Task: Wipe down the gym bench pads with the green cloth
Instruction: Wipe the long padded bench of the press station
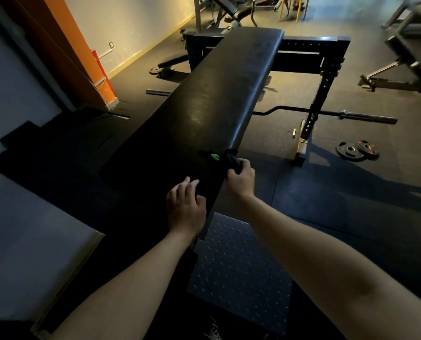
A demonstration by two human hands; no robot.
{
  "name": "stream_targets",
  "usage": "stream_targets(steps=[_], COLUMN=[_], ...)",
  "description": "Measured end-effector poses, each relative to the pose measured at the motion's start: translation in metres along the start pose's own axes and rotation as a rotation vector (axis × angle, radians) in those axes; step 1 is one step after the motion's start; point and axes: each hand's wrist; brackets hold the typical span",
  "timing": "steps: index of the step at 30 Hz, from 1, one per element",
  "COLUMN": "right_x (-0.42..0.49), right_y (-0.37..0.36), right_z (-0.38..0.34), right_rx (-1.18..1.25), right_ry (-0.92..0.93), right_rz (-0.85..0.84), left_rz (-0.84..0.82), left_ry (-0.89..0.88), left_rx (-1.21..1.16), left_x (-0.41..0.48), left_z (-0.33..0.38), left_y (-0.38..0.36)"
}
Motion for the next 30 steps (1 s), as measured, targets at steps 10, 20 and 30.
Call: stream_targets(steps=[10, 20, 30], right_x=[-0.039, 0.007, 0.039], right_y=[-0.036, -0.037, -0.031], right_z=[0.042, 0.02, 0.0], right_rx=[0.077, -0.079, -0.142], right_ry=[-0.082, -0.048, -0.126], right_rz=[-0.002, 0.054, -0.015], left_rz=[-0.085, -0.102, -0.08], left_ry=[0.078, -0.042, -0.029], left_rx=[0.158, 0.216, 0.2], left_x=[0.04, 0.055, 0.059], left_z=[0.018, 0.018, 0.016], left_y=[0.001, -0.007, -0.012])
Point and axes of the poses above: each hand's wrist, its own x-axis towards the middle knuckle, its own y-axis out of the back of the hand, z = x × y, and after that the axes turned 1 degree about -x, right-handed
